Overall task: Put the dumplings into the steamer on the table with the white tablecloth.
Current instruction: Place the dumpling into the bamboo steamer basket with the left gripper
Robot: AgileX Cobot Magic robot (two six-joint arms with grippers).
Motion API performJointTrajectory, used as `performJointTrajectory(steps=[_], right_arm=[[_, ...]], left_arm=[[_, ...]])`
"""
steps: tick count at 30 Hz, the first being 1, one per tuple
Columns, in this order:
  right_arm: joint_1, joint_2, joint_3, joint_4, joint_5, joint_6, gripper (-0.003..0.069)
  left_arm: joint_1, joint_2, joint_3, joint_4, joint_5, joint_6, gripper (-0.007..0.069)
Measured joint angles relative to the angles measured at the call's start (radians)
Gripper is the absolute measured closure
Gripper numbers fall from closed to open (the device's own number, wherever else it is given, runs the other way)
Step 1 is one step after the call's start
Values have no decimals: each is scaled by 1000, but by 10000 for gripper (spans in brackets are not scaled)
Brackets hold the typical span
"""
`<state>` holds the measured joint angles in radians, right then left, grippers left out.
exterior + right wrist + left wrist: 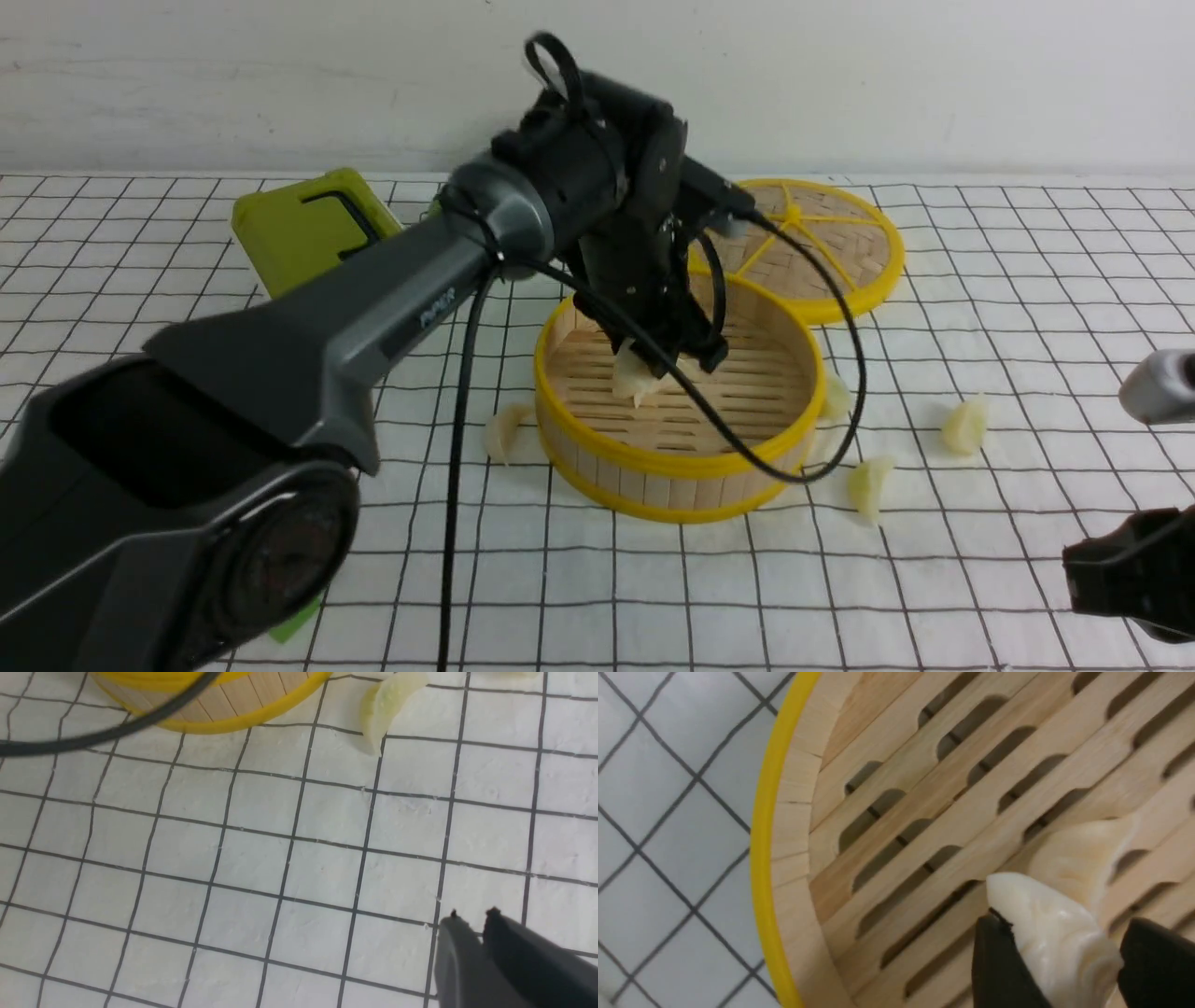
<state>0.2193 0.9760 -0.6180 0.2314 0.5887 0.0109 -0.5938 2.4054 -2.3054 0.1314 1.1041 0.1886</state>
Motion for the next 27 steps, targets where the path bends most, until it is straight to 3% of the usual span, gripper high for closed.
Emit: performJointTrajectory(steps=[6, 18, 27], right_arm=[[0, 0, 0, 0, -1, -1, 576], [0, 1, 0, 1, -1, -1, 571], [0, 1, 0, 2, -1, -1, 567]], left_arm=[[-2, 13, -9, 76, -44, 28, 302], [-2, 18, -9, 86, -85, 32, 305], [-3, -31, -8, 78, -67, -39, 249]])
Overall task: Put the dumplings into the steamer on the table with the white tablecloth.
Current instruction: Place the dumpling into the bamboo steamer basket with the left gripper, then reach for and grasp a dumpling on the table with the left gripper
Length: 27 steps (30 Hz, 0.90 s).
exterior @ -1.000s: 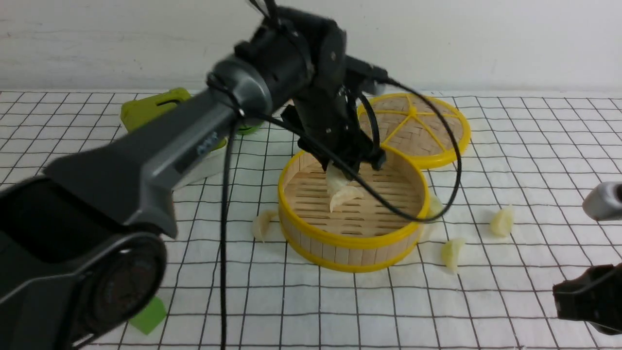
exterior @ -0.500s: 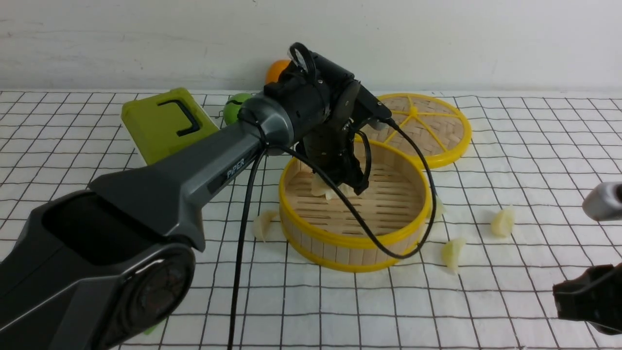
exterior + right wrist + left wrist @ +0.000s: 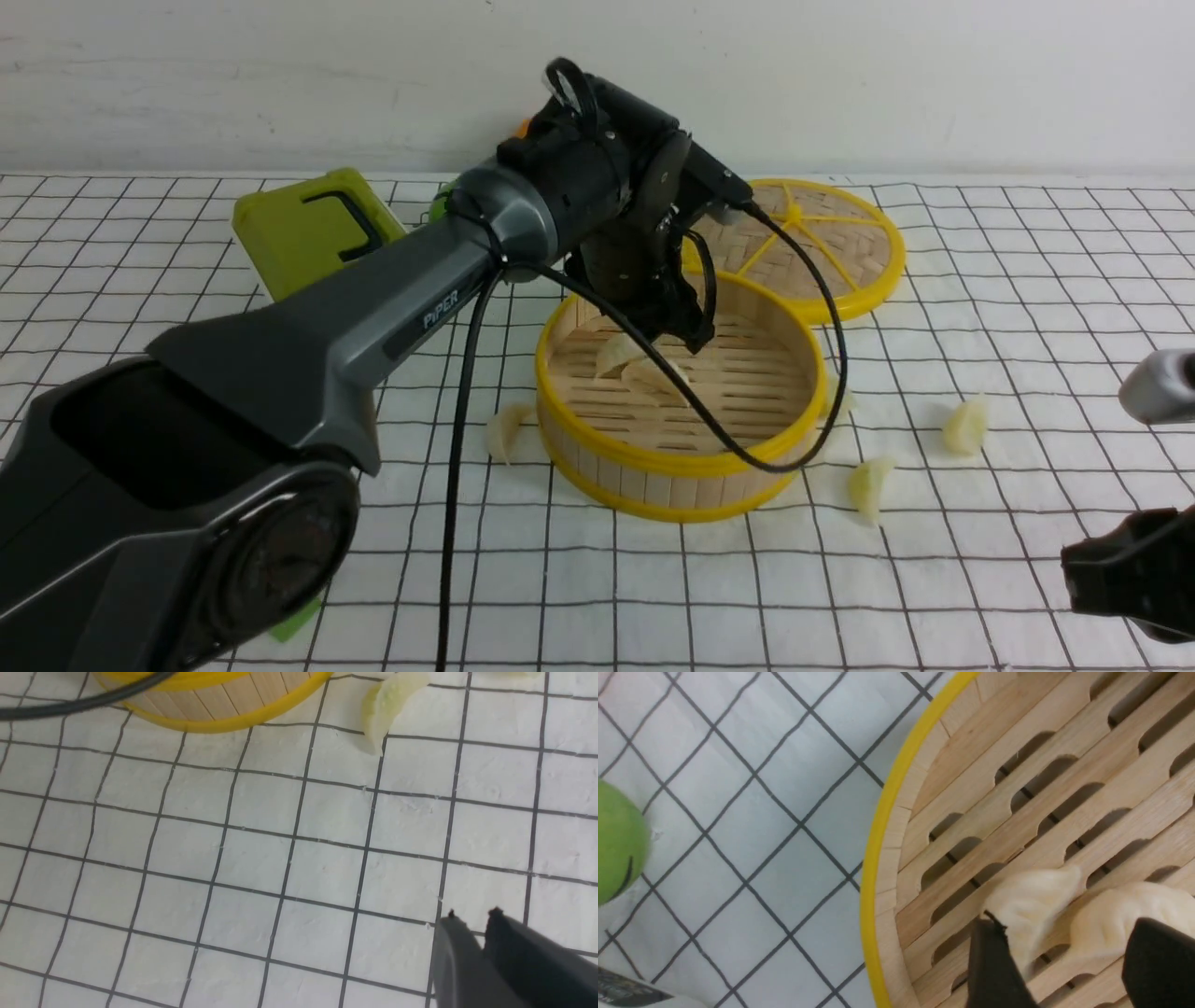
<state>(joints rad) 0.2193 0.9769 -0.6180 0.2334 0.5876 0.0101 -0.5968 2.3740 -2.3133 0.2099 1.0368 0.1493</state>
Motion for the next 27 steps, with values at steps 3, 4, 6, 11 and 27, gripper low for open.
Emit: performJointTrajectory(steps=[3, 4, 6, 11, 27], right_arm=[[0, 0, 0, 0, 0, 0, 566], [0, 0, 0, 0, 0, 0, 566], [0, 0, 0, 3, 0, 0, 564], [0, 0, 0, 3, 0, 0, 559], [0, 0, 0, 3, 0, 0, 552]], left_arm=[[0, -9, -1, 1, 3, -45, 248], [0, -9, -1, 0, 5, -52, 248], [0, -8, -1, -24, 10, -90, 248], [0, -7, -1, -128, 56, -131, 276], [0, 73, -1, -250, 37, -392, 637]])
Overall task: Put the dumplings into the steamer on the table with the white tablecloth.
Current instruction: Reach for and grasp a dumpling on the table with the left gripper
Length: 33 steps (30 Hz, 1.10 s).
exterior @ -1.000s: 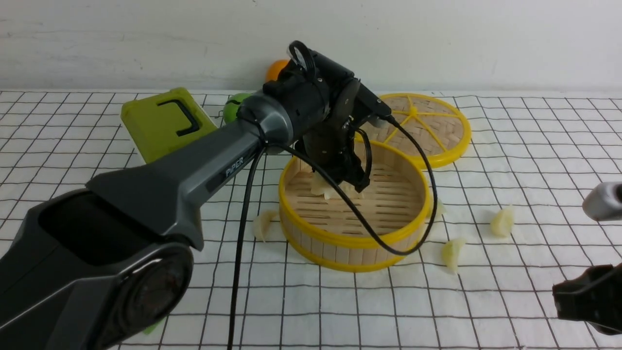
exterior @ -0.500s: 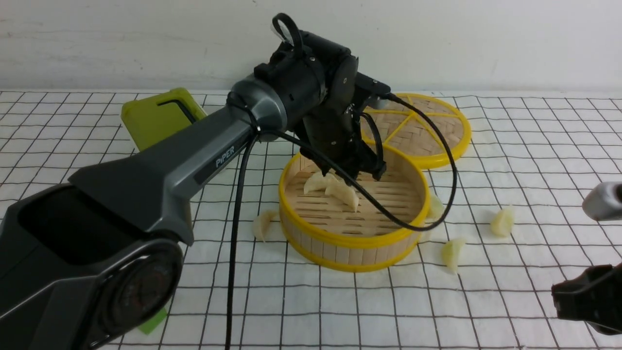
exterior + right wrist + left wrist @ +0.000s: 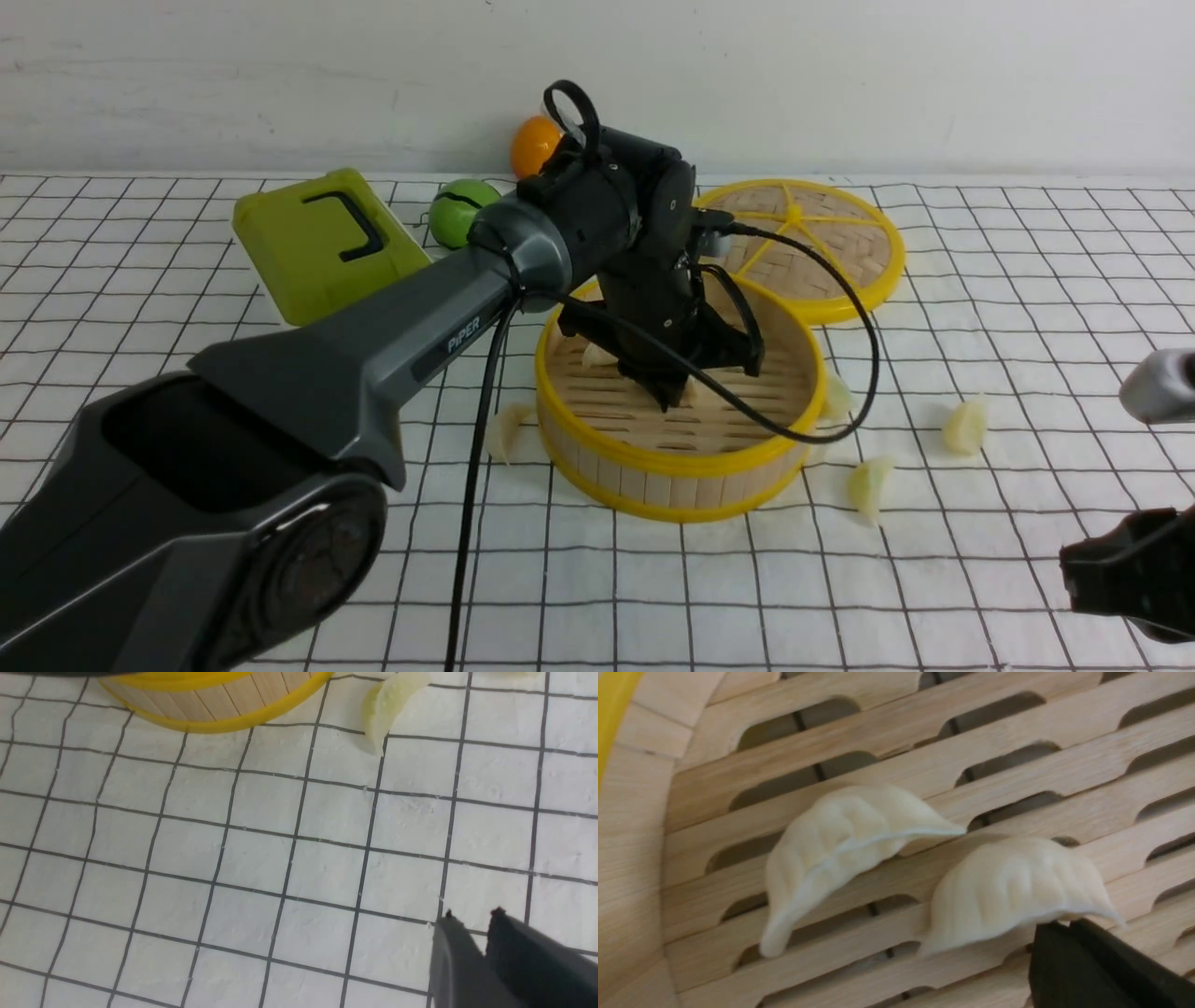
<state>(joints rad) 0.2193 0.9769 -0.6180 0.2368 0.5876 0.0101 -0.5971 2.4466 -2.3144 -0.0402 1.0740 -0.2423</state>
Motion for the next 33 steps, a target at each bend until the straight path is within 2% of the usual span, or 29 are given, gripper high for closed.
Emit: performJointTrajectory(steps=[5, 9, 14, 18, 22, 28, 30, 33], right_arm=[[0, 0, 0, 0, 1, 0, 549], [0, 0, 0, 3, 1, 0, 549], [0, 0, 0, 19, 1, 0, 548], [0, 0, 0, 22, 2, 0, 545], [0, 0, 0, 22, 4, 0, 545], [0, 0, 0, 22, 5, 0, 545], [0, 0, 0, 26, 6, 0, 545], [0, 0, 0, 34, 6, 0, 545]], left_arm=[[0, 0, 0, -14, -40, -107, 637], [0, 0, -1, -10, -63, -241, 637], [0, 0, -3, -2, -83, -276, 637], [0, -14, -4, -2, -87, -277, 637], [0, -98, -3, 78, -49, -224, 637], [18, -325, -9, 382, 142, -99, 637], [72, -388, 17, 432, 157, -72, 637], [171, -430, 82, 365, 165, -40, 637]])
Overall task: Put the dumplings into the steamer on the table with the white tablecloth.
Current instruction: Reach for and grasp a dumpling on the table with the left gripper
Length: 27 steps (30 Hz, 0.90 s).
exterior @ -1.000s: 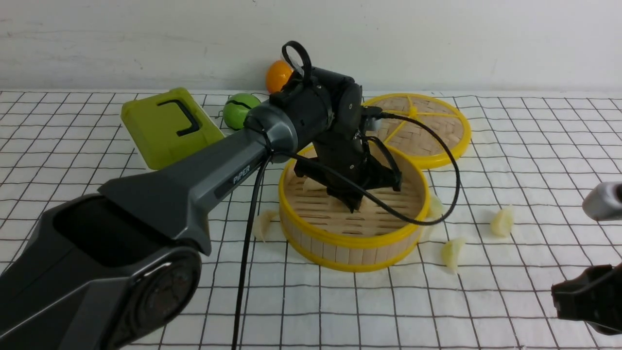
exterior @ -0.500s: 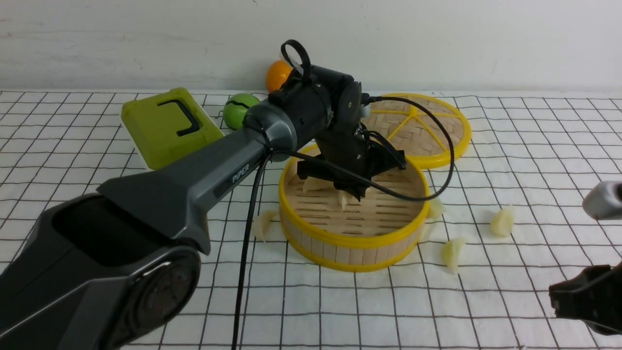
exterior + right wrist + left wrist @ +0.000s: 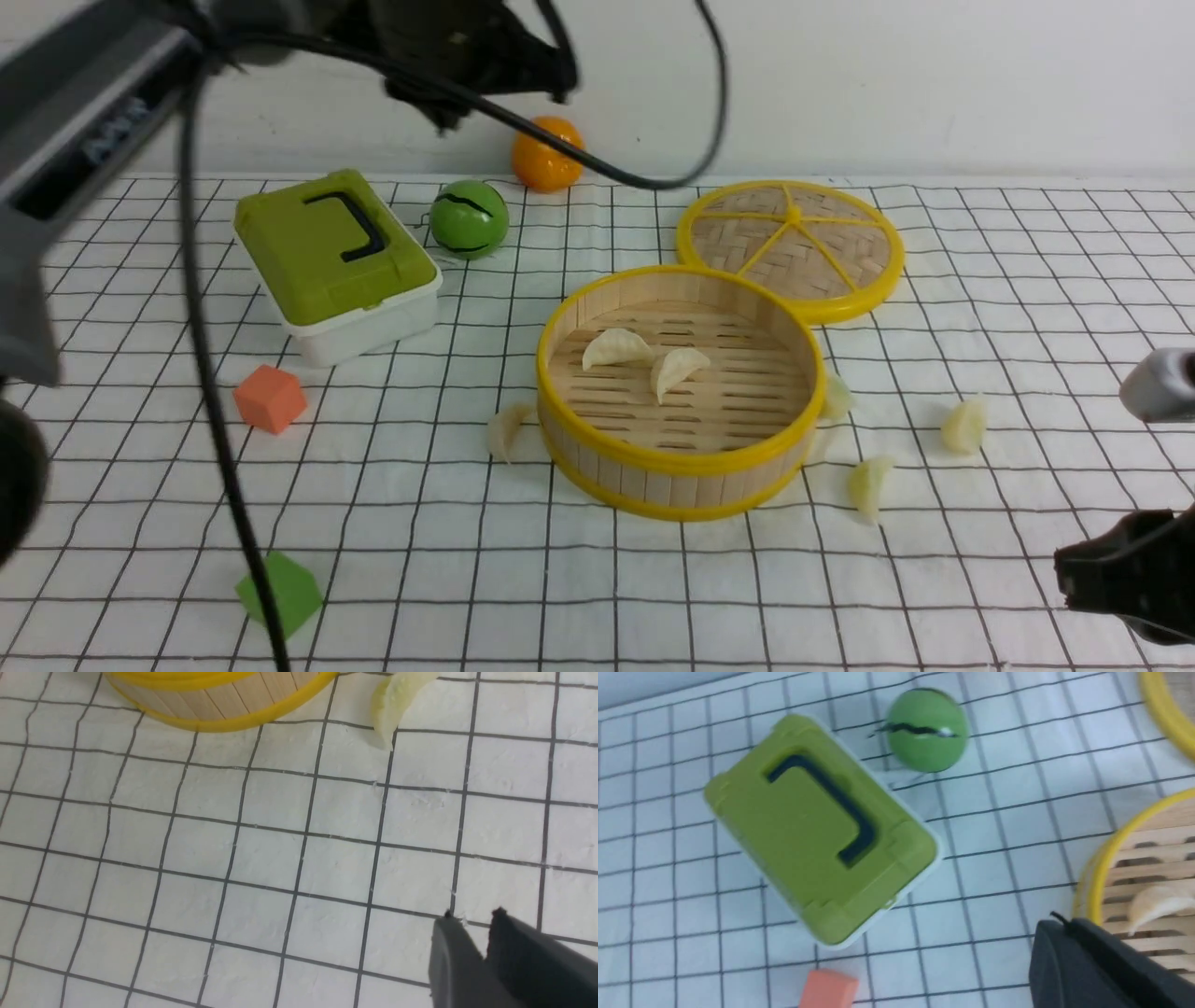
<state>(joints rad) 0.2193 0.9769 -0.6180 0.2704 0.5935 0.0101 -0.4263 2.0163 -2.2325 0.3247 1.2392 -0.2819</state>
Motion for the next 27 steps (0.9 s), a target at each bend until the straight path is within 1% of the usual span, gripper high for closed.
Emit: performJointTrajectory(steps=[2, 4, 6, 7, 9, 10, 11, 12, 13, 14, 15, 16, 17, 19, 21, 27], right_arm=[[0, 0, 0, 4, 0, -1, 545], [0, 0, 0, 6, 0, -10, 545], [0, 0, 0, 7, -1, -16, 543], [0, 0, 0, 7, -2, -17, 543], [0, 0, 0, 7, -3, -20, 543], [0, 0, 0, 7, -3, -20, 543], [0, 0, 0, 7, -5, -20, 540], [0, 0, 0, 6, -5, -21, 539], [0, 0, 0, 4, -6, -22, 537], [0, 0, 0, 2, -6, -22, 536], [0, 0, 0, 2, -6, -22, 536], [0, 0, 0, -6, -6, -22, 534], [0, 0, 0, -9, -6, -22, 534], [0, 0, 0, -13, -6, -22, 534], [0, 0, 0, -16, -6, -22, 534], [0, 0, 0, -16, -6, -22, 534]], left_arm=[[70, -11, 69, -94, 1, 23, 637], [127, -7, 162, -227, 1, 64, 636], [148, 9, 242, -331, 1, 111, 624], [149, 21, 280, -364, 1, 132, 609], [140, 43, 333, -405, -13, 164, 550], [140, 45, 333, -408, -13, 165, 543], [124, 59, 350, -419, -48, 172, 480], [117, 66, 352, -422, -67, 175, 445], [103, 75, 353, -425, -98, 176, 384], [95, 82, 354, -426, -112, 177, 351], [93, 85, 354, -426, -118, 177, 336], [77, 103, 354, -428, -137, 177, 293], [69, 116, 354, -428, -147, 178, 272], [57, 139, 354, -427, -161, 179, 254], [47, 169, 354, -422, -179, 181, 252], [47, 215, 354, -397, -202, 181, 306]])
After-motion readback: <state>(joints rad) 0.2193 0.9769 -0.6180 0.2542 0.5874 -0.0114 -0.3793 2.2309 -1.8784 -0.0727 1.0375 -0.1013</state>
